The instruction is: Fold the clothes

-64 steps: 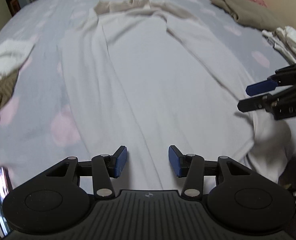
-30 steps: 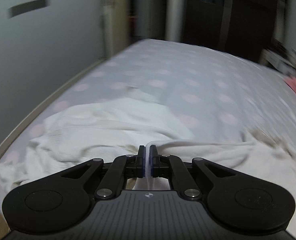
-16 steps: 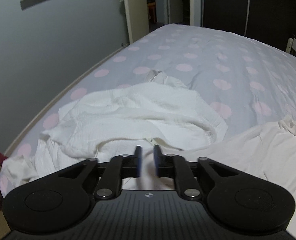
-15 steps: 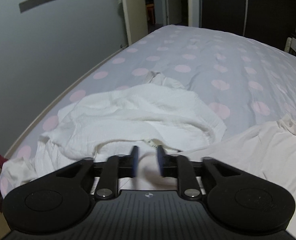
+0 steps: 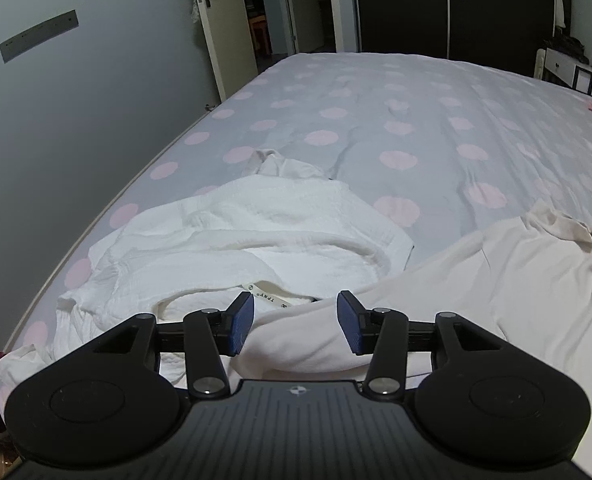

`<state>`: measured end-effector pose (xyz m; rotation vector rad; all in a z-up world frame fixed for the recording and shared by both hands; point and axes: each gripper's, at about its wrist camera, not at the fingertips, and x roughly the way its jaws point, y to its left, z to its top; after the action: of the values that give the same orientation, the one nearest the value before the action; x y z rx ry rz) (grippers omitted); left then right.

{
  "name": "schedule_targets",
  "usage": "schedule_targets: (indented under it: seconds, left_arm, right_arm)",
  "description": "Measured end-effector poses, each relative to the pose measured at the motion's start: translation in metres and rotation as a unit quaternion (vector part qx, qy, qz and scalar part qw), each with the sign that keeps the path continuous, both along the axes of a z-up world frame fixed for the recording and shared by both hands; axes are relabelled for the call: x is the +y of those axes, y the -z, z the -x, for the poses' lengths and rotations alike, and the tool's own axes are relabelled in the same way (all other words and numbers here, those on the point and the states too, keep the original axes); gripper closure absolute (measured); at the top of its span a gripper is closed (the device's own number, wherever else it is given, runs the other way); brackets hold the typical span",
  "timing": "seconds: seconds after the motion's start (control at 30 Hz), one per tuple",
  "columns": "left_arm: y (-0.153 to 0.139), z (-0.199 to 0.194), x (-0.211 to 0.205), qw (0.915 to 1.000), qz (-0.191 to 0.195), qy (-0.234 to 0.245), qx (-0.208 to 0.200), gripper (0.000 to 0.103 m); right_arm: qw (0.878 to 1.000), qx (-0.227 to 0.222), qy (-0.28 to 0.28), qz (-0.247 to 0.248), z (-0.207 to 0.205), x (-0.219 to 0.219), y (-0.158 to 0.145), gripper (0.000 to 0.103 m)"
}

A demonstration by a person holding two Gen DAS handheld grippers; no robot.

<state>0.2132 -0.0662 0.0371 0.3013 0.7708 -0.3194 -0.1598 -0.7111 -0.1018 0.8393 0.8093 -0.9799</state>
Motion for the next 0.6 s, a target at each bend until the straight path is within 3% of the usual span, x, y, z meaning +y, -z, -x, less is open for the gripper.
schedule_targets:
  seconds: [0.2, 0.33, 0.5, 0.6]
  left_arm:
    - [-0.001, 0.000, -0.002, 0.9999, 0.003, -0.013, 0.000, 0.059]
    - [-0.001, 0.000, -0.004, 0.9999, 0.004, -0.016, 0.001, 0.059]
    - [-0.002, 0.002, -0.005, 0.9999, 0.000, -0.010, 0.001, 0.059]
    - [0.000, 0.001, -0.005, 0.9999, -0.003, -0.010, 0.003, 0.059]
  right_arm:
    - [0.995, -0.088, 0.010, 0.048, 0.016, -0.011, -0.061, 0.097]
    - [0.986, -0.106, -0.015, 0.130, 0.027, -0.026, -0.119, 0.097]
    - [0.971, -0.069, -0.086, 0.212, 0.042, -0.032, -0.162, 0.097]
    - [0.970, 0.014, -0.144, 0.198, 0.047, -0.037, -0.151, 0.097]
